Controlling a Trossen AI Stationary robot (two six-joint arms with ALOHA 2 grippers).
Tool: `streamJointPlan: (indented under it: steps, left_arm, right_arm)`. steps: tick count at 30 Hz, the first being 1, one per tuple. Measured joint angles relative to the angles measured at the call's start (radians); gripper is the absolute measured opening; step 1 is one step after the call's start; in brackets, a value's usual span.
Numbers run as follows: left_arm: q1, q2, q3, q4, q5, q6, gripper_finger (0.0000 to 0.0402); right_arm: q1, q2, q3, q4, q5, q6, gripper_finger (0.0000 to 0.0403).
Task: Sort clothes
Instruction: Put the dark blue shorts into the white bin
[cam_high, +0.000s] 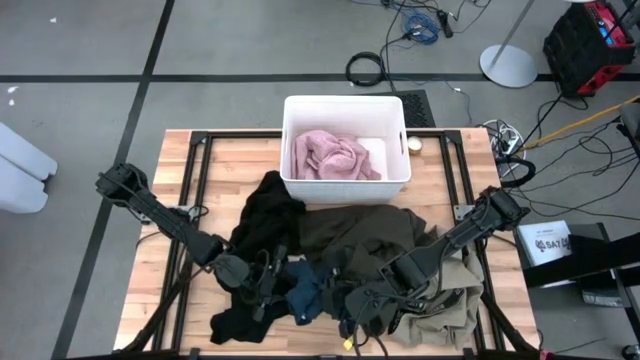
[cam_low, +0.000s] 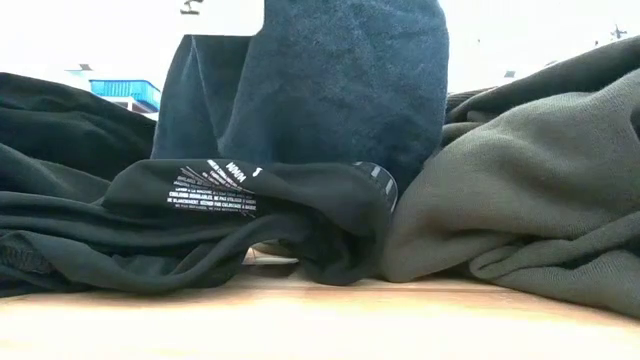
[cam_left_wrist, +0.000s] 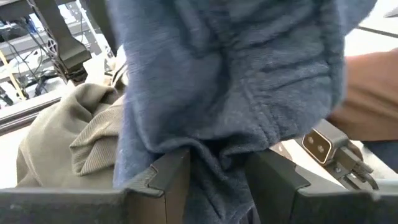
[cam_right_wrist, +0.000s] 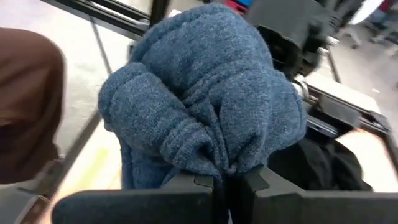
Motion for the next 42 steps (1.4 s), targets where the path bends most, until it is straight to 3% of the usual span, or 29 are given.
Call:
streamJointPlan:
  steps: [6,15,22,28,33,38,42]
  left_arm:
    - [0.0,0.0,0.0,0.046,0.009,-0.007,0.0157]
    - [-0.001,0.02,0.0,0.103,0.14,-0.026,0.0157]
    - [0.01,0.015,0.0,0.08,-0.046,-0.018,0.0157]
    - [0.008,-0.06,0.001,-0.173,-0.233,-0.042,0.0157]
    - [0.01,-0.12,0.001,-0.295,-0.249,-0.108,0.0157]
    - [0.01,-0.135,0.001,-0.306,-0.218,-0.177,0.0157]
    - [0.01,-0.135,0.002,-0.387,-0.251,-0.272,0.0157]
  right_arm:
    - [-0.006,0.0,0.0,0.04,-0.062,-0.006,0.0007]
    - [-0.034,0.001,0.0,0.137,-0.049,0.005,0.0006]
    - [-0.074,0.001,0.0,0.035,-0.042,0.026,0.0006]
    - [-0.131,0.001,0.0,-0.192,0.077,0.126,0.0006]
    - [-0.167,0.001,0.0,-0.302,0.109,0.236,0.0006]
    - [-0.172,0.01,0.0,-0.328,0.104,0.315,0.0006]
    - [-0.171,0.015,0.0,-0.34,0.094,0.368,0.0006]
